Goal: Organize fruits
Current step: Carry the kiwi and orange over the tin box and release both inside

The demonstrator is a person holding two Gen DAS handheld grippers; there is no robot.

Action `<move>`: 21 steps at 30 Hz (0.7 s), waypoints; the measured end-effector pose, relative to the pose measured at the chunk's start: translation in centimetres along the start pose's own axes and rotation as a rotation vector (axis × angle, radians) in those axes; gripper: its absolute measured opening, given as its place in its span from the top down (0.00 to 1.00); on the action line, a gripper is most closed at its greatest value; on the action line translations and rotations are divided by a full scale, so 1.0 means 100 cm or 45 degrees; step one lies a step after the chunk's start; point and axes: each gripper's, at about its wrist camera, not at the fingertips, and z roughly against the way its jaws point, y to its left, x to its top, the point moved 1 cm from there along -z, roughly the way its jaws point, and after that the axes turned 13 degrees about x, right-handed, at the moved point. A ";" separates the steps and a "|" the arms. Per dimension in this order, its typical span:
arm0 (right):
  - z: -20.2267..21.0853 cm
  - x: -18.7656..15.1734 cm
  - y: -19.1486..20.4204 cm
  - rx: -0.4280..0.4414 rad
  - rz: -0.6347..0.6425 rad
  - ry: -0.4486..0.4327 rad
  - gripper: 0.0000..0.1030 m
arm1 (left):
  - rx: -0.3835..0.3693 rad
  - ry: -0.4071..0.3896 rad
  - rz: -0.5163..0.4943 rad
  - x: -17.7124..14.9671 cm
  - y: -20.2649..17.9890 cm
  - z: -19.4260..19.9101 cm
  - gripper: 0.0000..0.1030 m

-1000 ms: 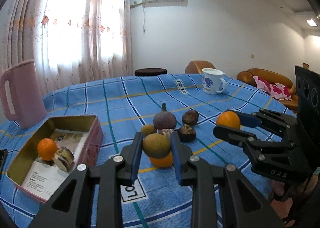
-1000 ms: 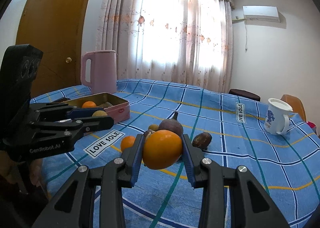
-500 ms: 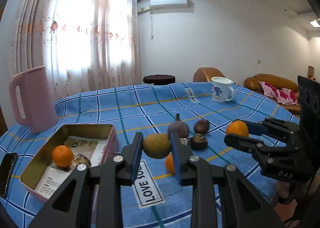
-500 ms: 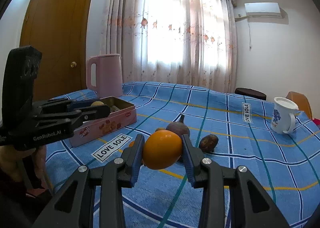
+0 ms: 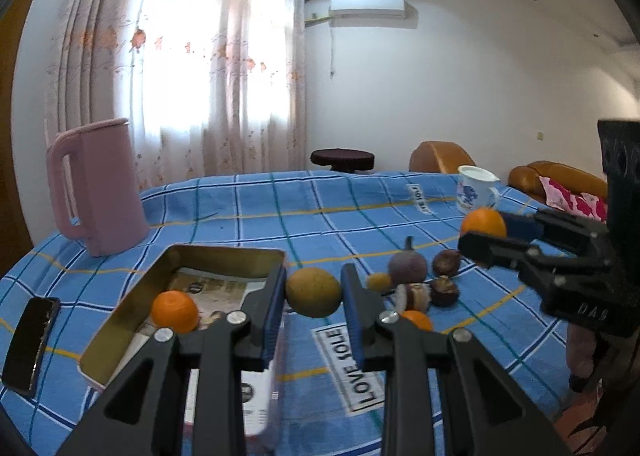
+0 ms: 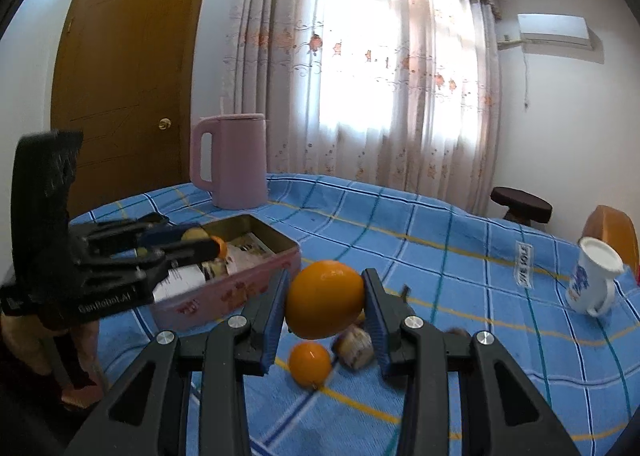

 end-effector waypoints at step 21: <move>-0.124 0.039 0.062 0.224 0.062 0.214 0.62 | 0.182 0.158 0.174 -0.008 0.108 -0.037 0.72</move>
